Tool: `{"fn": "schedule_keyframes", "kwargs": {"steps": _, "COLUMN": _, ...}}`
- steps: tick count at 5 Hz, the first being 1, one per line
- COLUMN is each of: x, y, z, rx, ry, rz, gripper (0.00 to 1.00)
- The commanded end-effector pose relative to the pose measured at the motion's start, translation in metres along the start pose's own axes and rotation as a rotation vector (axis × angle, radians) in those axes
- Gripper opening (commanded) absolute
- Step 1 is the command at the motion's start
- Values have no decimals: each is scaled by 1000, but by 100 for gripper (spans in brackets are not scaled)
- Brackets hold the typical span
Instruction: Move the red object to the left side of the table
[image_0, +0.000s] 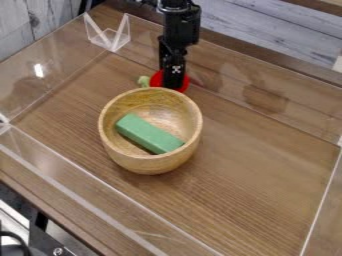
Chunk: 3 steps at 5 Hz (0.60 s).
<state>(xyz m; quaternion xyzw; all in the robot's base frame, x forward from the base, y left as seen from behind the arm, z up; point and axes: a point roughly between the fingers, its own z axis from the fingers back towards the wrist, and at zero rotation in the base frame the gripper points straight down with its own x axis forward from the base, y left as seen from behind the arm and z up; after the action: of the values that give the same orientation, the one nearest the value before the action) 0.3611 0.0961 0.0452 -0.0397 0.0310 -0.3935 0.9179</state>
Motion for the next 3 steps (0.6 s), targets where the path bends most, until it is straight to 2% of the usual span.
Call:
{"fn": "schedule_keyframes", "kwargs": {"steps": 1, "x": 7, "y": 11, "z": 23, "rx": 76, "ry": -49, "rz": 40, "gripper": 100}}
{"fn": "schedule_keyframes", "kwargs": {"steps": 2, "x": 10, "y": 9, "z": 18, "rx": 77, "ry": -56, "rz": 70, "gripper": 0}}
{"fn": "schedule_keyframes", "kwargs": {"steps": 3, "x": 17, "y": -3, "z": 19, "rx": 74, "ry": -62, "rz": 64, "gripper": 0}}
